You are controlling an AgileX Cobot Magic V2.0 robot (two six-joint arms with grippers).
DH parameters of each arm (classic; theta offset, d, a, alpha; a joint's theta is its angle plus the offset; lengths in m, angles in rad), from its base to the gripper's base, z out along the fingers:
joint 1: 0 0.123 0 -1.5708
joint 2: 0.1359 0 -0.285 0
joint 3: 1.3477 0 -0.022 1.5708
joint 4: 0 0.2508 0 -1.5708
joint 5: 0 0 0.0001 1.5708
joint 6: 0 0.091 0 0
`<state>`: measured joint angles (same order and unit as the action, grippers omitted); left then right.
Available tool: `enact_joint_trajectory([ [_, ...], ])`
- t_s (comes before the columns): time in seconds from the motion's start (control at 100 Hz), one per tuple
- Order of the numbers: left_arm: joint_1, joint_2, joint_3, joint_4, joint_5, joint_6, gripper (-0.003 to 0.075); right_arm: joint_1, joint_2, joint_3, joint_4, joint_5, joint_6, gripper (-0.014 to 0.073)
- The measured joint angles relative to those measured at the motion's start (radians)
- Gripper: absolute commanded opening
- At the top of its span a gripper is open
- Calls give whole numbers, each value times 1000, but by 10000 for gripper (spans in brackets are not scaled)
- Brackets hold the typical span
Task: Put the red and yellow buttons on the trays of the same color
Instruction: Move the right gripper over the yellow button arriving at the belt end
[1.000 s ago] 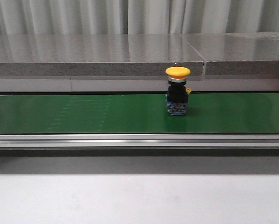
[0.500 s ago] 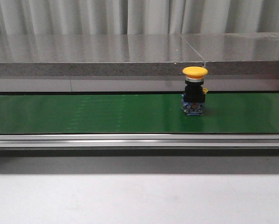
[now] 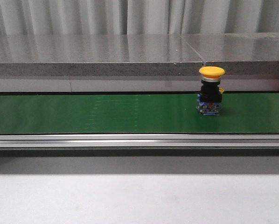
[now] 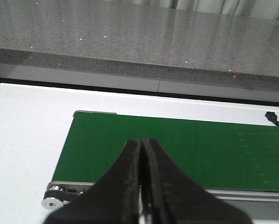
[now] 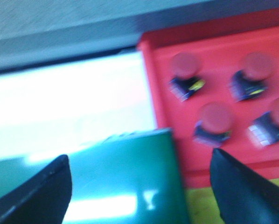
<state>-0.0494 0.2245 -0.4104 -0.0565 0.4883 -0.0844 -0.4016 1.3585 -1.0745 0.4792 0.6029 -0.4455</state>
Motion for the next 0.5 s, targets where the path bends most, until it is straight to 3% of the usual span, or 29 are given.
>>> enact_joint_trajectory([
  [0.24, 0, 0, 0, 0, 0, 0, -19, 150, -20, 23, 0, 141, -84, 604],
  [0.5, 0, 0, 0, 0, 0, 0, -19, 296, -18, 23, 0, 166, -157, 604],
])
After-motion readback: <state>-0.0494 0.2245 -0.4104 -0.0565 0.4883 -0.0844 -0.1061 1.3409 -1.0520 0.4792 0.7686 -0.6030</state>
